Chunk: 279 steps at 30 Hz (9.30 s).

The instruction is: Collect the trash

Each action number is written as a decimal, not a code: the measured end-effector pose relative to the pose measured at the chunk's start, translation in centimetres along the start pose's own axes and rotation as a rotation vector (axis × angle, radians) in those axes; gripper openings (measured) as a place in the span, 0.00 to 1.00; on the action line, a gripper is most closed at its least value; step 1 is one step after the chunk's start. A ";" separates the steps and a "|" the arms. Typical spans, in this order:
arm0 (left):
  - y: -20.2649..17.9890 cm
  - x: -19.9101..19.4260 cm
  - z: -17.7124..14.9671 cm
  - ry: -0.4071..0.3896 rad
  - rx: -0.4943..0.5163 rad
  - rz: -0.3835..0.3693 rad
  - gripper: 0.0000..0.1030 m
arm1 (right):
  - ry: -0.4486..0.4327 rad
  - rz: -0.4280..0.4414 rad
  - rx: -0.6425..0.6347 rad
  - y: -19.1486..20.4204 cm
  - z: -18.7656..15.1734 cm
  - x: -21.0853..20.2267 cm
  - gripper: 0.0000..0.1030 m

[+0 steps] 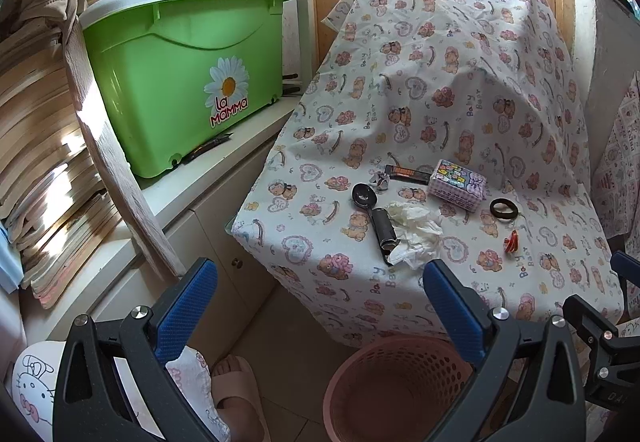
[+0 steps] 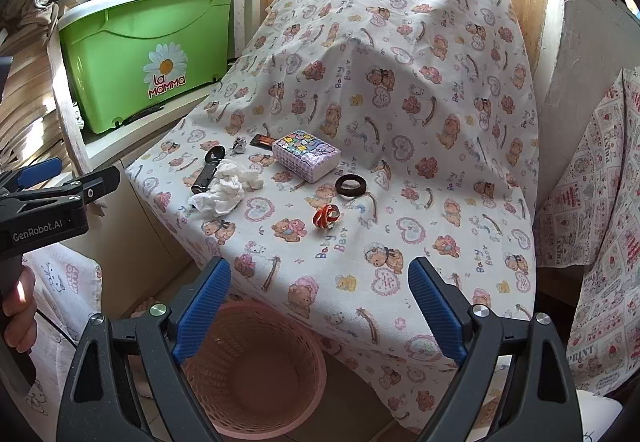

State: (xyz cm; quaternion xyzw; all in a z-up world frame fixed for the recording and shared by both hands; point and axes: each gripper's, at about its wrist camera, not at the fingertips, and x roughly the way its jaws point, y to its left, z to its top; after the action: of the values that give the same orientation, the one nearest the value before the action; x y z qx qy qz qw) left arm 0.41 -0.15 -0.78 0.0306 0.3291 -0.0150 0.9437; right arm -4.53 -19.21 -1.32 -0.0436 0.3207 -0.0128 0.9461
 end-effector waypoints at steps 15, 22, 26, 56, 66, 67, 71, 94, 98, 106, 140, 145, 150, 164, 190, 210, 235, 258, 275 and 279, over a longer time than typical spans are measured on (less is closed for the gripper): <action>0.4 0.0 0.0 0.002 -0.009 0.001 0.99 | -0.001 -0.002 0.003 0.0 0.0 0.0 0.89; 0.5 0.0 0.1 0.005 -0.006 0.000 0.99 | -0.001 -0.002 0.001 0.2 0.0 0.1 0.89; 0.3 -0.3 0.1 -0.019 0.015 0.007 0.99 | 0.000 -0.002 -0.002 0.3 -0.1 0.1 0.89; 1.6 4.1 -1.0 0.172 -0.071 -0.007 0.95 | 0.080 0.058 0.043 0.0 -0.1 1.7 0.60; 1.2 8.3 2.4 0.412 -0.107 -0.140 0.66 | 0.141 0.143 0.118 -2.6 4.6 3.9 0.32; 1.2 8.7 3.2 0.426 -0.116 -0.160 0.66 | 0.148 0.140 0.107 -2.9 5.3 4.3 0.30; 0.8 10.3 6.6 0.431 -0.117 -0.146 0.57 | 0.174 0.131 0.088 -3.8 7.6 6.5 0.28; -0.3 23.3 10.4 0.714 -0.225 -0.160 0.24 | 0.197 0.200 0.273 -8.6 9.8 12.1 0.47; -1.5 23.4 10.1 0.677 -0.144 -0.080 0.21 | 0.195 0.204 0.265 -8.3 9.8 11.9 0.47; -2.1 21.9 11.9 0.618 -0.120 -0.078 0.00 | 0.217 0.192 0.306 -9.1 9.7 12.6 0.53; 0.4 8.5 13.2 0.147 0.053 0.014 0.00 | 0.336 0.240 0.488 -11.8 9.1 17.0 0.02; 1.1 7.3 12.1 0.187 -0.014 -0.025 0.00 | 0.320 0.310 0.448 -10.5 8.7 15.1 0.02; 1.4 6.2 10.4 0.229 -0.062 -0.076 0.00 | 0.262 0.338 0.390 -8.3 8.0 11.8 0.02; -1.3 4.5 3.8 0.289 -0.026 -0.206 0.00 | 0.176 0.433 0.242 -1.3 2.8 2.6 0.02; -1.2 18.4 -11.5 0.845 -0.199 -0.115 0.00 | 0.663 0.247 0.088 4.6 -8.9 15.4 0.02; -2.0 20.9 -16.1 1.001 -0.178 -0.121 0.19 | 0.969 0.206 0.159 4.1 -15.0 20.2 0.29; -0.3 8.5 -3.0 0.385 -0.041 -0.068 0.73 | 0.461 0.170 0.111 4.1 -4.7 10.8 0.56; 0.9 7.4 0.1 0.236 -0.081 -0.018 0.85 | -0.038 0.000 0.047 2.8 0.8 5.4 0.59; 0.9 9.5 0.5 0.256 -0.100 0.023 0.85 | 0.080 0.066 0.246 -2.8 3.5 11.4 0.49; 0.8 9.5 0.5 0.255 -0.096 0.018 0.85 | 0.112 0.076 0.265 -2.9 3.3 12.2 0.41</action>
State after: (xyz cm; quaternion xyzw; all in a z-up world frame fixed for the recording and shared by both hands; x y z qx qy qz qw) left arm 8.13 0.51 -6.27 -0.0100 0.4466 0.0133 0.8946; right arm 7.17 -22.52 -5.88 0.0945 0.3700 -0.0214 0.9239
